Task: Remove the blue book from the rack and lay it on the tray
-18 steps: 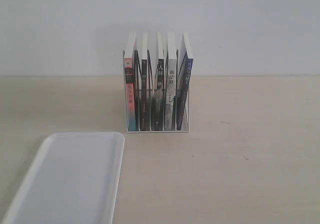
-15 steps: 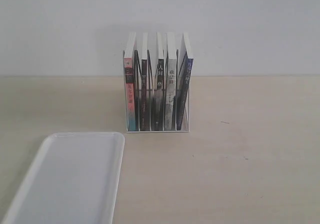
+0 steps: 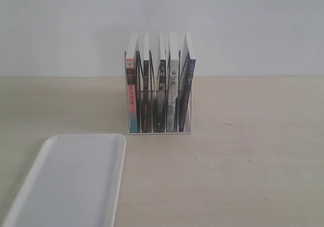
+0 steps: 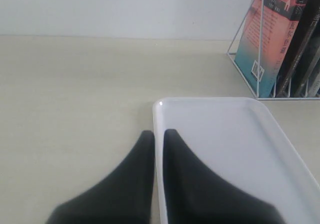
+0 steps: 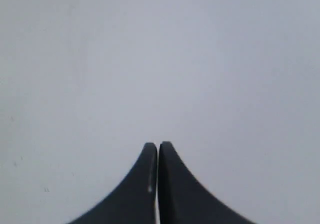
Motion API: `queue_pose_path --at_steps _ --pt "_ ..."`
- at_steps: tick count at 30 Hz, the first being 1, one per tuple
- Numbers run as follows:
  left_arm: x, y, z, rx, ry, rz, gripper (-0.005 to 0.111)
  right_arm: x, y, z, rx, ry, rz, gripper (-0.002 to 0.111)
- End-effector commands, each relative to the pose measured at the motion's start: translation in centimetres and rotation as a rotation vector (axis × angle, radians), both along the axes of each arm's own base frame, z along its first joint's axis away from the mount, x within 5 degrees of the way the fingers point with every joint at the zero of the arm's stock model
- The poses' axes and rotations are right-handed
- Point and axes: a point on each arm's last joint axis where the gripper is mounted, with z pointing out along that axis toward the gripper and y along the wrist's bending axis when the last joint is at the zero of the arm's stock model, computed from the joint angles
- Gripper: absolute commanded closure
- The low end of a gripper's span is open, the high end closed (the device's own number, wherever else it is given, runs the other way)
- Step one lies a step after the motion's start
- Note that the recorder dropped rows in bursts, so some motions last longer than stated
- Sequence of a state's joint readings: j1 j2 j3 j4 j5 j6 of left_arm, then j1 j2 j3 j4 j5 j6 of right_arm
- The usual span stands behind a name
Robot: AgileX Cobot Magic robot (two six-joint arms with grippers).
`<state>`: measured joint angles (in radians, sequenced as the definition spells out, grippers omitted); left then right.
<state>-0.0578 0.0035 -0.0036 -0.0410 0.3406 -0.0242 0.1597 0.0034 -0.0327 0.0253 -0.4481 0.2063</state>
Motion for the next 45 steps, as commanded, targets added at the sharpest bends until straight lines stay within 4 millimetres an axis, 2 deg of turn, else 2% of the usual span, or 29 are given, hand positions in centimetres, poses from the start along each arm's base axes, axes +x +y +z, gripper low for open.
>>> queue_pose_path --at_steps 1,2,3,4,5,6,8,10,13,14,16,19,22,27,30,37,41,45 --pt "0.0 0.0 -0.1 -0.007 -0.004 0.006 0.101 -1.7 -0.2 7.8 0.008 -0.091 -0.002 0.108" --pt "0.0 0.0 -0.1 -0.007 -0.004 0.006 0.101 -1.7 -0.2 9.5 -0.004 -0.076 -0.005 0.108" --pt "0.0 0.0 -0.1 -0.007 -0.004 0.006 0.101 -0.7 0.0 12.2 -0.042 0.053 -0.005 0.108" --pt "0.0 0.0 -0.1 -0.007 -0.004 0.006 0.101 0.4 0.2 12.8 -0.057 0.146 -0.004 0.108" --pt "0.0 0.0 -0.1 -0.007 -0.004 0.006 0.101 2.6 0.5 13.6 -0.089 0.422 0.006 0.108" --pt "0.0 0.0 -0.1 -0.007 -0.004 0.006 0.101 4.4 0.8 12.9 -0.153 0.686 0.004 0.108" --pt "0.0 0.0 -0.1 -0.007 -0.004 0.006 0.101 7.1 1.3 11.3 -0.231 1.053 0.012 0.108" --pt "0.0 0.0 -0.1 -0.007 -0.004 0.006 0.101 9.2 1.8 9.0 -0.254 1.307 0.037 0.108" --pt "0.0 0.0 -0.1 -0.007 -0.004 0.006 0.101 10.9 2.3 7.0 -0.282 1.482 0.071 0.108" --pt "0.0 0.0 -0.1 -0.007 -0.004 0.006 0.101 11.3 3.0 6.3 -0.376 1.530 0.180 0.108" --pt "0.0 0.0 -0.1 -0.007 -0.004 0.006 0.101 11.7 4.5 5.7 -0.433 1.547 0.381 0.108" --pt "0.0 0.0 -0.1 -0.007 -0.004 0.006 0.101 12.3 7.3 5.4 -0.462 1.477 0.749 0.108" --pt "0.0 0.0 -0.1 -0.007 -0.004 0.006 0.101 13.0 9.7 5.4 -0.436 1.406 0.888 0.108" --pt "0.0 0.0 -0.1 -0.007 -0.004 0.006 0.101 13.7 14.2 4.7 -0.510 1.312 0.889 0.108" --pt "0.0 0.0 -0.1 -0.007 -0.004 0.006 0.101 14.9 16.5 4.9 -0.546 1.299 0.823 0.108" --pt "0.0 0.0 -0.1 -0.007 -0.004 0.006 0.101 20.5 18.6 7.4 -0.573 1.337 0.584 0.108" --pt "0.0 0.0 -0.1 -0.007 -0.004 0.006 0.101 23.0 20.0 9.3 -0.560 1.275 0.551 0.108" --pt "0.0 0.0 -0.1 -0.007 -0.004 0.006 0.101 25.4 21.3 10.3 -0.581 1.216 0.525 0.108"
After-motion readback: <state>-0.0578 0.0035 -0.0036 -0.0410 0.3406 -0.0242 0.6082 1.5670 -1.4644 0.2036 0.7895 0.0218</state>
